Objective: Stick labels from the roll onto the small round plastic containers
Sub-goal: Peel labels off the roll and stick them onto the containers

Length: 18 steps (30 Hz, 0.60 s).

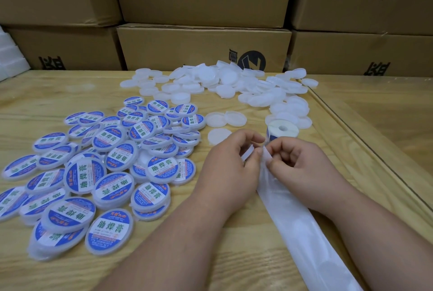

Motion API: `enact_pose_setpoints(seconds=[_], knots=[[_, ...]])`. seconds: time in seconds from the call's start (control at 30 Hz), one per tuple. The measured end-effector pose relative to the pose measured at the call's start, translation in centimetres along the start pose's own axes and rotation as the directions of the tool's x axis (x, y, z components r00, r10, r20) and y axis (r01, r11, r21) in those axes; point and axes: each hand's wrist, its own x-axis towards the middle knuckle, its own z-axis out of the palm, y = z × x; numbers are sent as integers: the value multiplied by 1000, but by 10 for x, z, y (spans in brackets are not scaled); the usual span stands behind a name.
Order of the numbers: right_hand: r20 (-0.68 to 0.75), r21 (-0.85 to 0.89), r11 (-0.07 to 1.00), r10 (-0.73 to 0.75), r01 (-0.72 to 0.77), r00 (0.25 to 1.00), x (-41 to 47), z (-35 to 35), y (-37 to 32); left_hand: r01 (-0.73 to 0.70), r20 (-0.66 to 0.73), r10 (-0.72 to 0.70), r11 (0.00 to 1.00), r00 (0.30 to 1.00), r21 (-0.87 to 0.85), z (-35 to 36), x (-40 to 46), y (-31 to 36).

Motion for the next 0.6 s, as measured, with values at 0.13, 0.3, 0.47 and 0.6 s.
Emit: enact_pose_setpoints(seconds=[0.13, 0.3, 0.47, 0.6], knots=[[-15, -13, 1000, 28, -28, 1000, 0, 0, -1, 46, -88, -45, 999, 995, 17, 1, 3, -5], [-15, -6, 998, 64, -64, 998, 0, -2, -1, 88, -223, -89, 996, 971, -12, -1, 6, -9], [-36, -14, 997, 81, -81, 996, 0, -1, -2, 65, -333, -90, 994, 939, -86, -3, 7, -9], [-33, 0, 997, 73, -73, 997, -1, -2, -2, 46, -371, -96, 989, 924, -142, -5, 6, -4]])
